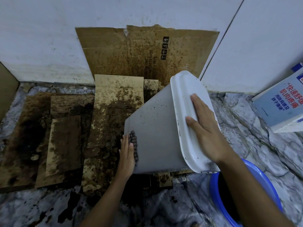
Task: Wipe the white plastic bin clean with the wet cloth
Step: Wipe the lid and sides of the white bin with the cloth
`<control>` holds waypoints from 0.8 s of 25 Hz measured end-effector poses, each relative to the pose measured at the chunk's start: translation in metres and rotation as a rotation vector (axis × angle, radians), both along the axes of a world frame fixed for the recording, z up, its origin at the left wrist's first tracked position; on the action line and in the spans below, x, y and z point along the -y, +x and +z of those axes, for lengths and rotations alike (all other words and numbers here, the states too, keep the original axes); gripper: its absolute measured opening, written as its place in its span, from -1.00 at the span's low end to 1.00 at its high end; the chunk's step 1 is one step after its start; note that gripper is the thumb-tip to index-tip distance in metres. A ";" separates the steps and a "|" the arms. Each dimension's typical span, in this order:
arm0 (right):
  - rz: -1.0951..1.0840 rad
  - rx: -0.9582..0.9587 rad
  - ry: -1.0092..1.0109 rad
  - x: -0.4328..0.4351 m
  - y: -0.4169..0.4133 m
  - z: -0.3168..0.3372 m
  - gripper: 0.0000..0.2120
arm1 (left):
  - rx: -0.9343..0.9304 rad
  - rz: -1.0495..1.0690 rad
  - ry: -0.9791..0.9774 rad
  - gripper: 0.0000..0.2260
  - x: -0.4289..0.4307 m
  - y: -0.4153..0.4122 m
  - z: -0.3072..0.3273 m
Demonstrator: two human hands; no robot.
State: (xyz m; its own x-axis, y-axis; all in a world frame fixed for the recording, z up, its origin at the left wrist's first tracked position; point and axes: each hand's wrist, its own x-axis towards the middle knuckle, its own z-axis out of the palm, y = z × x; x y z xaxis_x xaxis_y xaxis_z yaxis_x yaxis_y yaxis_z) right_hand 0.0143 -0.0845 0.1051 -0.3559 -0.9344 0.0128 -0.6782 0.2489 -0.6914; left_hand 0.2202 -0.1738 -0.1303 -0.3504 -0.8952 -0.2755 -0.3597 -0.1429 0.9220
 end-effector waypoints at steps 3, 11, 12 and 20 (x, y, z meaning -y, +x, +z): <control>-0.002 -0.001 -0.003 -0.001 -0.001 0.000 -0.39 | 0.018 0.008 0.017 -0.51 -0.004 -0.009 0.022; -0.009 0.000 0.003 -0.004 -0.004 -0.001 -0.39 | -0.099 -0.150 -0.213 -0.53 -0.041 -0.068 0.133; -0.010 -0.001 0.001 -0.004 -0.005 -0.001 -0.39 | -0.116 -0.157 -0.239 -0.53 -0.046 -0.073 0.142; -0.010 0.003 0.002 -0.006 -0.011 -0.003 -0.38 | -0.123 -0.182 -0.210 -0.52 -0.002 -0.111 0.161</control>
